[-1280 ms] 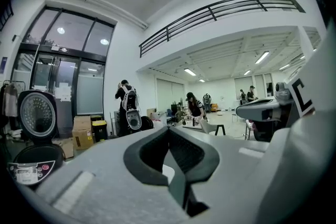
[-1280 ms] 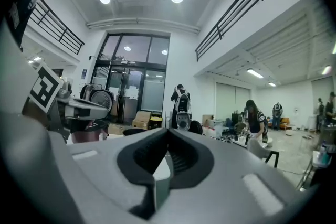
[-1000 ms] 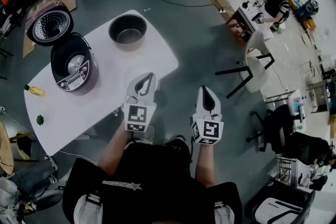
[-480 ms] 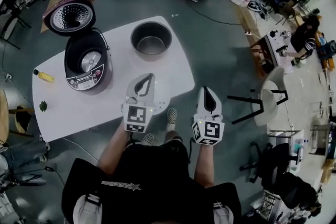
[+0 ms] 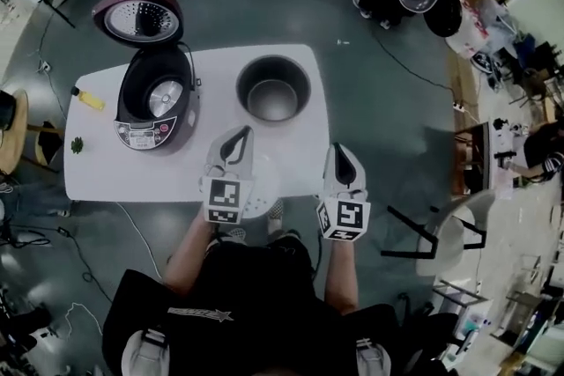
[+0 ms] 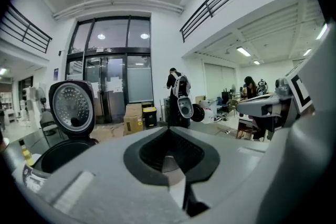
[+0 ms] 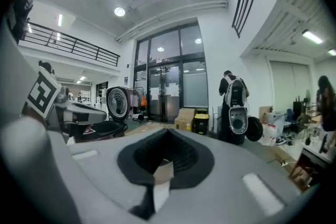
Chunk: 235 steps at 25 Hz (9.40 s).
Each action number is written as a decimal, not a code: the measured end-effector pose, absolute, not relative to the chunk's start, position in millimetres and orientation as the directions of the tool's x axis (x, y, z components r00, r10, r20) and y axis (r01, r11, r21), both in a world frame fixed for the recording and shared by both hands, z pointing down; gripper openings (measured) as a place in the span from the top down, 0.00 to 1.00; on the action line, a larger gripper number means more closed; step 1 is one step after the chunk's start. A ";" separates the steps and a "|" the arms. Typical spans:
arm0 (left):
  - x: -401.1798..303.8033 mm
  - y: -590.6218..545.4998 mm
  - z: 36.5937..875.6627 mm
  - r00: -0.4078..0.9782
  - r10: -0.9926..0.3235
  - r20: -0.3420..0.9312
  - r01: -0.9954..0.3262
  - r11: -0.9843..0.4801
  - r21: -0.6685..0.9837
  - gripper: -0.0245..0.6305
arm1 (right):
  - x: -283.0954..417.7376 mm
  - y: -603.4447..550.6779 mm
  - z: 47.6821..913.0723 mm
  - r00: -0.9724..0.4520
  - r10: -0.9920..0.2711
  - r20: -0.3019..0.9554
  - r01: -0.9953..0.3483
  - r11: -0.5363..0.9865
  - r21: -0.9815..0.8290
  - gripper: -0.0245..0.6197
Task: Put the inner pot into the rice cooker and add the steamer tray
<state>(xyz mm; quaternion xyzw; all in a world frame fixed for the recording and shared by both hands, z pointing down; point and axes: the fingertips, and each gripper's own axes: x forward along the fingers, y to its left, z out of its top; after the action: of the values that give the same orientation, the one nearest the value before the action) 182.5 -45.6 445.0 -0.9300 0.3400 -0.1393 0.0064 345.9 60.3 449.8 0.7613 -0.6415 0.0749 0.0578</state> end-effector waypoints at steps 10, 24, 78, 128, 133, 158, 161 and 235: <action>189.2 -90.7 504.4 0.566 -0.731 0.381 -0.788 -0.616 -0.010 0.76 | 373.3 -26.8 509.6 -0.046 -0.952 0.303 -0.994 0.015 -0.106 0.80; 196.6 -139.2 591.3 0.486 -0.695 0.530 -0.849 -0.520 0.096 0.54 | 394.9 -106.9 599.2 -0.150 -0.890 0.430 -0.965 0.037 -0.259 0.60; 188.1 -168.2 598.4 0.406 -0.790 0.460 -0.908 -0.406 0.103 0.75 | 385.1 -137.0 606.2 -0.138 -0.891 0.432 -0.944 -0.013 -0.329 0.78; -110.9 -224.4 412.0 0.394 -0.903 0.170 -0.919 -0.389 0.060 0.78 | 88.3 -190.7 410.2 -0.121 -0.985 0.127 -0.963 0.085 -0.254 0.78; -141.7 -236.0 415.2 0.389 -0.903 0.181 -0.921 -0.385 0.061 0.79 | 57.8 -202.6 415.3 -0.122 -0.983 0.139 -0.961 0.082 -0.265 0.78; -166.5 -298.7 514.4 0.408 -0.809 0.424 -0.898 -0.440 0.025 0.78 | 28.3 -252.4 517.4 -0.098 -0.914 0.394 -0.947 -0.035 -0.318 0.77; -165.1 -302.7 524.8 0.406 -0.784 0.469 -0.891 -0.453 0.014 0.78 | 28.3 -256.4 528.7 -0.114 -0.896 0.430 -0.942 -0.040 -0.332 0.76; -44.5 -71.3 396.2 0.626 -0.749 0.217 -0.750 -0.654 -0.094 0.95 | 99.6 -5.9 386.9 0.015 -0.989 0.145 -1.000 -0.018 -0.018 0.88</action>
<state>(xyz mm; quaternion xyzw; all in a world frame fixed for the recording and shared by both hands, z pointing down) -44.5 -71.3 396.2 -0.9017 0.4156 -0.1190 -0.0030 99.6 -5.9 386.9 0.7110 -0.6994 0.0578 0.0446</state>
